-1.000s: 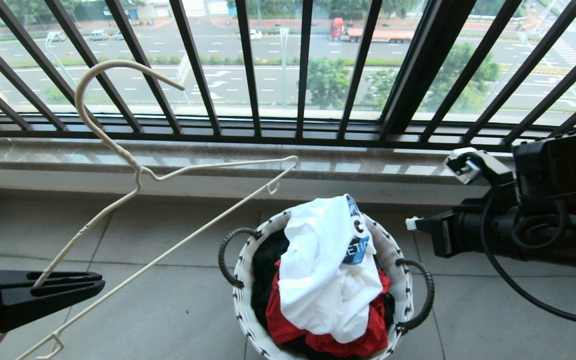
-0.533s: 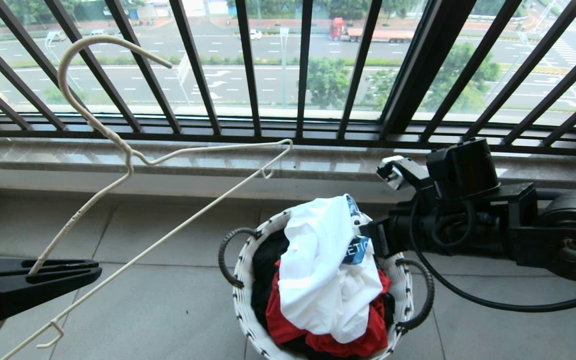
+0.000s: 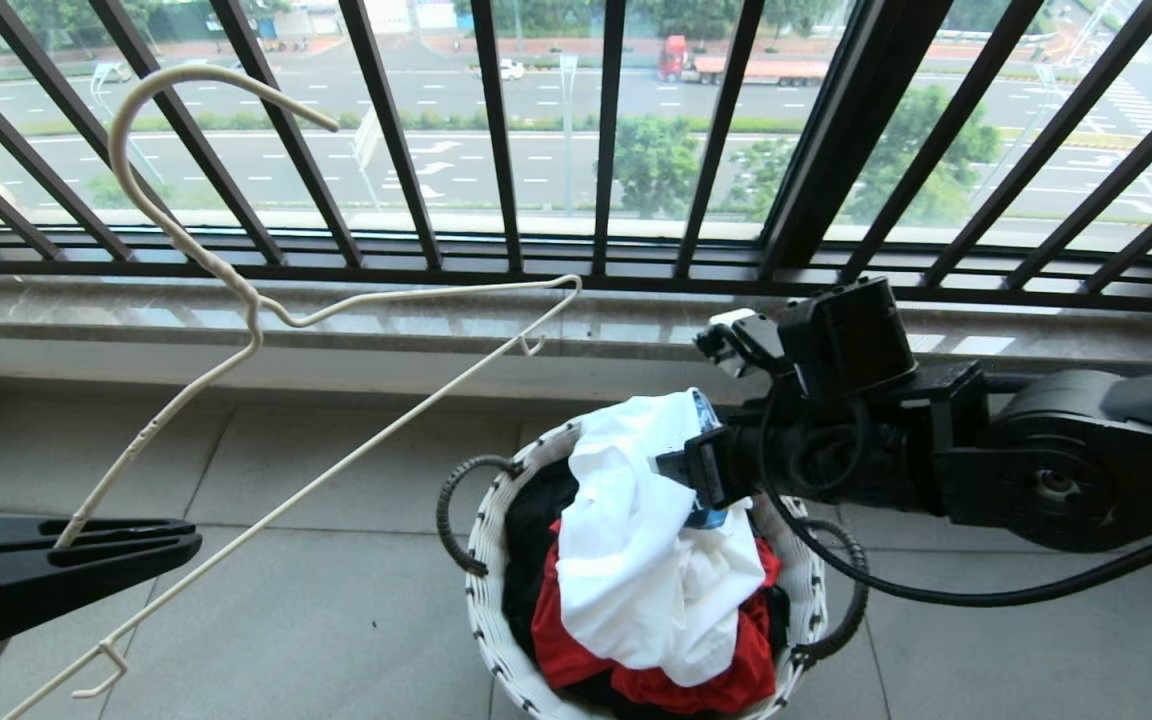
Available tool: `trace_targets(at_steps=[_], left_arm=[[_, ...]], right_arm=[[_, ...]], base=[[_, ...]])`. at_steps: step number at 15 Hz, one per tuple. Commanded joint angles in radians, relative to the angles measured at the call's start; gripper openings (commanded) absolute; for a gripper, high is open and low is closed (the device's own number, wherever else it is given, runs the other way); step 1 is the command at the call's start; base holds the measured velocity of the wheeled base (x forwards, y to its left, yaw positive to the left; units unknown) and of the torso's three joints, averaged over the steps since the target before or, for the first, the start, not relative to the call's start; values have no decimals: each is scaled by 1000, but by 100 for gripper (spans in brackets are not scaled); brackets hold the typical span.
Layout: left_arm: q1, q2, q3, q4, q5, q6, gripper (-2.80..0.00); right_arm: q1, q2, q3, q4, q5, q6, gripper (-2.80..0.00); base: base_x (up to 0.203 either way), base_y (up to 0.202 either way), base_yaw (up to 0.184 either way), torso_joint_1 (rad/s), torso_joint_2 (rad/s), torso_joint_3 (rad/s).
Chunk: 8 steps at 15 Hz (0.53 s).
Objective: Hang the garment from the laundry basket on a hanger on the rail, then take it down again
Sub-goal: Pick up clothes from the basket
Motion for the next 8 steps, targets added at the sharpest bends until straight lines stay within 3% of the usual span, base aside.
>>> trace_targets(at_steps=[1, 4, 8], left_arm=[[0, -2, 0, 2, -3, 2, -280], [0, -5, 0, 1, -3, 1, -280], [0, -9, 3, -18, -3, -1, -280]], right_arm=[[32, 35, -3, 1, -30, 1, 0], [52, 85, 2, 0, -123, 52, 0], [55, 134, -1, -5, -152, 65, 0]], base=[[0, 0, 0, 0, 0, 0], [0, 0, 0, 0, 0, 0], [0, 0, 0, 0, 0, 0]])
